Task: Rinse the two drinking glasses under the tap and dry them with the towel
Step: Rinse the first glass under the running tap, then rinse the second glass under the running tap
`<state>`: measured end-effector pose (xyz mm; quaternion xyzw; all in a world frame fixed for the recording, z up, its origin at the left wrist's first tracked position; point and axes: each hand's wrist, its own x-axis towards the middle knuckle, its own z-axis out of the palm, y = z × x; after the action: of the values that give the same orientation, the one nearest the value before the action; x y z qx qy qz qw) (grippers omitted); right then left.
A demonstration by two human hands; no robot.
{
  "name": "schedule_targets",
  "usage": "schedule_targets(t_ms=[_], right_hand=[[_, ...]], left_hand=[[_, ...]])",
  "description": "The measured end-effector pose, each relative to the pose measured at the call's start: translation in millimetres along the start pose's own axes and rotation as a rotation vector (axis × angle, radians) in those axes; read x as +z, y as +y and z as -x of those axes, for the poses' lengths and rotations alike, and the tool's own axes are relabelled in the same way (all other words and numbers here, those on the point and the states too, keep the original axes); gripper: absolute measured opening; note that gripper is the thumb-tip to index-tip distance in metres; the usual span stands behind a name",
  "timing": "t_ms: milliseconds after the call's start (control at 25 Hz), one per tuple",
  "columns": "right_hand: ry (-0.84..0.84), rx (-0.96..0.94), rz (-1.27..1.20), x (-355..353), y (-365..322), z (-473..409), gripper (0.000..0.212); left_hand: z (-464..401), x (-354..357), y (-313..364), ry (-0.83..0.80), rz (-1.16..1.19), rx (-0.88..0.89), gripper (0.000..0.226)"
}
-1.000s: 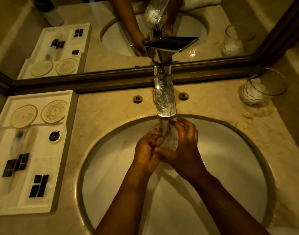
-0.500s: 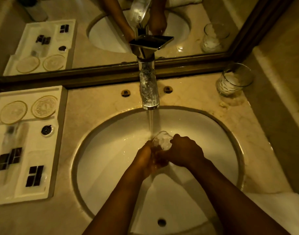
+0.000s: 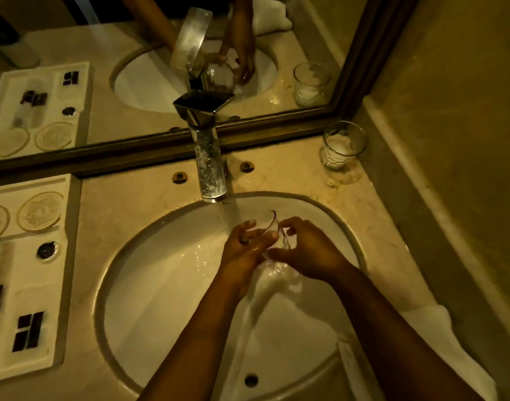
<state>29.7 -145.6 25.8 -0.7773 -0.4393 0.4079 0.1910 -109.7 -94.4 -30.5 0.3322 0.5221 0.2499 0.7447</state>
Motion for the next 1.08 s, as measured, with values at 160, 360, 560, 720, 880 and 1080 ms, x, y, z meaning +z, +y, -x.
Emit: schedule_targets(t_ms=[160,360,560,720,880,1080], right_hand=[[0.428,0.094,-0.284,-47.9,16.8,-22.6,0.019],[0.668,0.160,-0.447,-75.4,27.7,-62.8,0.064],[0.760,0.136,-0.548,-70.6,34.9,-104.2,0.106],[0.817,0.090,-0.570,-73.4,28.3,-119.5,0.113],[0.889,0.031,-0.635,-75.7,30.5,-134.2,0.105],[0.874,0.004,-0.611,-72.3,23.4,-113.3,0.095]], left_hand=[[-11.0,26.7,25.9,0.089,-0.275,0.358,0.085],[-35.6,55.9,54.0,0.054,-0.414,0.538,0.099],[-73.5,78.4,76.3,0.098,-0.460,0.568,0.097],[-92.8,85.3,85.9,0.101,-0.497,0.578,0.099],[-99.8,92.8,86.0,0.118,-0.496,0.575,0.098],[-89.7,79.3,75.0,0.061,-0.424,0.544,0.111]])
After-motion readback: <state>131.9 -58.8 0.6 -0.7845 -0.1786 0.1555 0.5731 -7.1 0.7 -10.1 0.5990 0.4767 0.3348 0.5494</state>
